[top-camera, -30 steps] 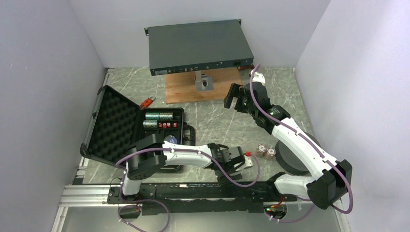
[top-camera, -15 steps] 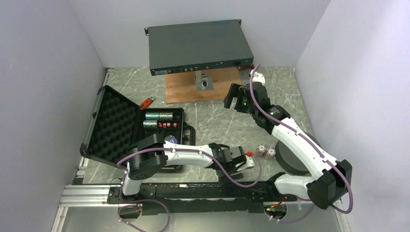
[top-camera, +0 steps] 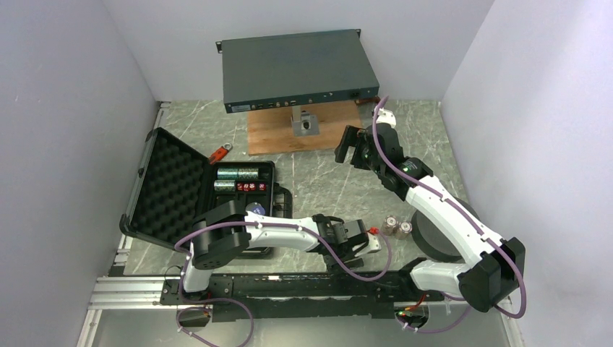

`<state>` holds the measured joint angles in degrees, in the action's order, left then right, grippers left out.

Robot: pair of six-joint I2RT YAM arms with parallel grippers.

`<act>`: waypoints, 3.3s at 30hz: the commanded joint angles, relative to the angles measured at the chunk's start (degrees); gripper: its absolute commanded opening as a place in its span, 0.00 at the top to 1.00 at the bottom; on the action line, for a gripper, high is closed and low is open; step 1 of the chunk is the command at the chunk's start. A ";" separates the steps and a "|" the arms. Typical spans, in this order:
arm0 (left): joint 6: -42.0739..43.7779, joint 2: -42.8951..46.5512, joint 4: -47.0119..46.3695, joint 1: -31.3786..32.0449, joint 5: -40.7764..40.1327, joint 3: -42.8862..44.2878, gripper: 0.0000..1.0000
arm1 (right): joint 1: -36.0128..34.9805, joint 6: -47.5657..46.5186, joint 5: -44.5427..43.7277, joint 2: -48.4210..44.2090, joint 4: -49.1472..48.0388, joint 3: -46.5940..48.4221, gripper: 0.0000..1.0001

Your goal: Pack up texas hold em set

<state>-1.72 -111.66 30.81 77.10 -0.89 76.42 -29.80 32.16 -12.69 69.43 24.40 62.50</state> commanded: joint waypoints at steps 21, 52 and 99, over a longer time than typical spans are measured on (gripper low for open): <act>-1.71 2.86 -1.56 0.51 -5.50 -1.54 0.50 | 0.73 0.10 0.12 -1.16 -0.89 -1.22 0.00; -7.00 15.39 2.86 -1.70 -14.66 -7.43 1.00 | 0.80 1.44 -1.11 -2.53 -2.87 -6.47 0.00; -19.12 37.30 11.53 -46.85 -29.70 -20.99 1.00 | 0.93 1.17 -1.10 -5.06 -3.83 -10.62 0.00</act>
<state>-20.78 -74.35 43.70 32.40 -29.85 54.43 -29.26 33.28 -12.95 66.43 22.63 52.51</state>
